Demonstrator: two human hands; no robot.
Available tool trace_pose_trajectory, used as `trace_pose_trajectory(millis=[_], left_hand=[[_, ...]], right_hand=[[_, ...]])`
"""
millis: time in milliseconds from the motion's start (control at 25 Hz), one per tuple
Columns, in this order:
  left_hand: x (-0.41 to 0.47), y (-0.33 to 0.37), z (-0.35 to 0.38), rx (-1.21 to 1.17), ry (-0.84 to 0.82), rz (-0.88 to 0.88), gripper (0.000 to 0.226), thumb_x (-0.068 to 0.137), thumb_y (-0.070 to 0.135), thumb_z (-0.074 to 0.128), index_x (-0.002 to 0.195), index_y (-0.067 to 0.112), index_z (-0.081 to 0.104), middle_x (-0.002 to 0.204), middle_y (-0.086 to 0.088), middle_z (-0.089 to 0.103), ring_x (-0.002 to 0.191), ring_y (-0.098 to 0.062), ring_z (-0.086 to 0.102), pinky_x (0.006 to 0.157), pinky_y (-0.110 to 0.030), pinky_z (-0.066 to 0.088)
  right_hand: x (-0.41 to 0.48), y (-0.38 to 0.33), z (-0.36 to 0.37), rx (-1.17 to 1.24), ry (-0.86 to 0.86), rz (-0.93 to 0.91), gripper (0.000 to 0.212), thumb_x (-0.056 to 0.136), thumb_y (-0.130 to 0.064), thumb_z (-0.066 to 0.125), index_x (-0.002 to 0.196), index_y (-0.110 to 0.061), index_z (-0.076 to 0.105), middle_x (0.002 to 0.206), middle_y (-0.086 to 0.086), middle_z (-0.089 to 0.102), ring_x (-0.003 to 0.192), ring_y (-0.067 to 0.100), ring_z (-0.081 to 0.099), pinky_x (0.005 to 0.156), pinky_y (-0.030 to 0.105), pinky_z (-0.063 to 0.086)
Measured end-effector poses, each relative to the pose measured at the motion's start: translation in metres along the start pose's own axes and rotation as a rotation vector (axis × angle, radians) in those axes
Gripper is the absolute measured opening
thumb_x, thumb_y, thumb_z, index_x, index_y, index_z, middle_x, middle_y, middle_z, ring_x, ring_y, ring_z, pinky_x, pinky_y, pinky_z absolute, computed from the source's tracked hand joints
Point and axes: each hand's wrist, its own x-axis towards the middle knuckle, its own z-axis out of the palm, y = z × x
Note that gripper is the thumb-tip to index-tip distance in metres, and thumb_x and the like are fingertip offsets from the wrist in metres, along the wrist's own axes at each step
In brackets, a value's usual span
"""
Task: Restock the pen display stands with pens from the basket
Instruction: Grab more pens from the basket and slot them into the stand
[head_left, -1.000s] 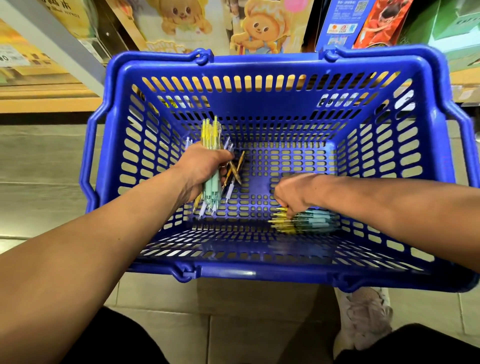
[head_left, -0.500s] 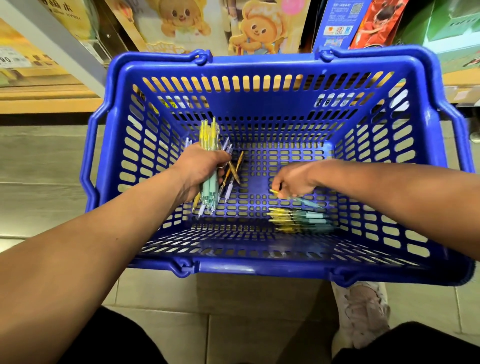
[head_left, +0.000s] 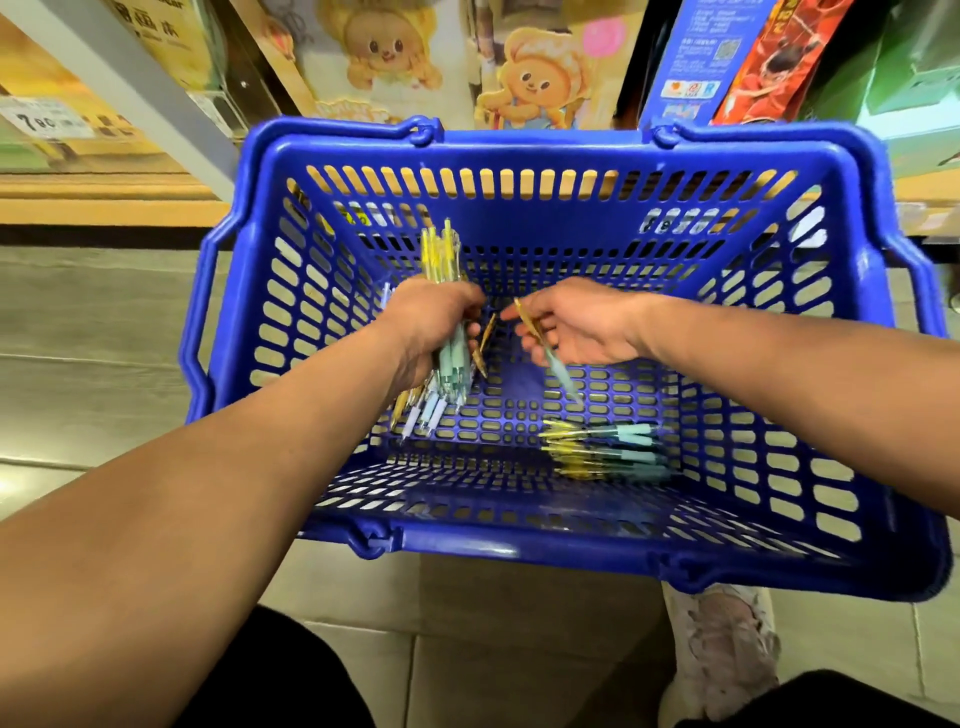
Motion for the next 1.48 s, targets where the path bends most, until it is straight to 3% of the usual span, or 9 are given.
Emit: trace_pose_trajectory(millis=[80,200,320,480,640,800,1040,1360,1480], left_hand=[[0.0,0.001,0.002,0.006,-0.009,0.006,0.012,0.096,0.006,0.061,0.106,-0.001,0.06,0.073,-0.01,0.056,0.052,-0.015,0.053,0.055,-0.03,0.05],[0.001,0.0,0.001,0.006,-0.006,-0.004,0.006,0.096,0.005,0.061,0.1,0.0,0.061,0.07,-0.007,0.057,0.054,-0.015,0.053,0.056,-0.03,0.049],[0.004,-0.002,-0.004,0.003,-0.011,-0.02,0.005,0.096,0.004,0.061,0.092,0.002,0.06,0.069,-0.006,0.059,0.056,-0.015,0.054,0.058,-0.03,0.05],[0.008,0.0,-0.002,-0.033,0.009,-0.046,0.007,0.095,0.002,0.062,0.099,-0.004,0.064,0.084,-0.014,0.07,0.062,-0.018,0.064,0.066,-0.036,0.058],[0.013,0.008,0.01,-0.087,0.007,-0.082,0.008,0.096,0.003,0.062,0.098,-0.003,0.067,0.086,-0.014,0.072,0.066,-0.02,0.068,0.058,-0.033,0.061],[0.001,0.004,0.026,-0.223,0.004,-0.138,0.008,0.098,0.007,0.06,0.101,0.003,0.067,0.082,-0.008,0.069,0.064,-0.015,0.066,0.066,-0.034,0.059],[-0.095,0.007,0.039,-0.488,-0.029,-0.132,0.002,0.099,0.009,0.061,0.099,0.008,0.063,0.084,-0.006,0.065,0.061,-0.012,0.065,0.059,-0.028,0.058],[-0.309,0.125,-0.029,-0.472,-0.165,-0.114,0.018,0.092,0.008,0.066,0.11,0.008,0.066,0.09,-0.009,0.068,0.077,-0.017,0.068,0.082,-0.037,0.058],[-0.404,0.192,-0.058,-0.474,-0.254,-0.076,0.006,0.093,0.006,0.066,0.097,0.011,0.065,0.074,-0.003,0.062,0.062,-0.013,0.059,0.066,-0.03,0.055]], right_hand=[[0.0,0.005,0.006,-0.067,0.003,0.016,0.023,0.106,-0.016,0.046,0.119,-0.004,0.06,0.084,0.007,0.049,0.065,0.011,0.046,0.05,0.02,0.041],[-0.003,0.007,0.008,-0.222,-0.027,-0.032,0.02,0.103,-0.009,0.052,0.121,-0.007,0.06,0.089,0.005,0.051,0.069,0.008,0.047,0.055,0.018,0.043],[-0.003,0.004,0.007,-0.292,-0.058,-0.087,0.018,0.103,-0.013,0.055,0.115,-0.007,0.066,0.093,0.004,0.064,0.083,0.011,0.061,0.077,0.023,0.057],[0.001,-0.005,-0.001,-0.506,0.064,-0.144,0.018,0.099,-0.029,0.064,0.114,-0.023,0.072,0.108,-0.005,0.076,0.104,0.009,0.07,0.096,0.029,0.055],[-0.001,-0.016,-0.004,-0.314,0.034,-0.121,0.021,0.098,-0.025,0.065,0.117,-0.015,0.068,0.113,0.001,0.076,0.101,0.009,0.073,0.093,0.025,0.056],[-0.036,-0.022,-0.003,-0.185,0.153,-0.088,0.037,0.093,-0.025,0.071,0.125,-0.008,0.064,0.112,0.008,0.075,0.096,0.012,0.075,0.083,0.021,0.059],[-0.152,-0.035,0.018,0.152,0.138,-0.087,0.014,0.094,-0.02,0.07,0.098,-0.008,0.065,0.078,0.002,0.075,0.073,0.012,0.073,0.069,0.022,0.06],[-0.345,-0.111,0.127,0.145,0.086,-0.099,0.006,0.095,-0.011,0.066,0.101,-0.009,0.066,0.091,0.008,0.076,0.081,0.016,0.074,0.077,0.027,0.062],[-0.444,-0.151,0.18,0.18,0.119,-0.135,0.019,0.095,-0.012,0.067,0.113,-0.006,0.066,0.093,0.01,0.075,0.081,0.018,0.074,0.071,0.025,0.06]])
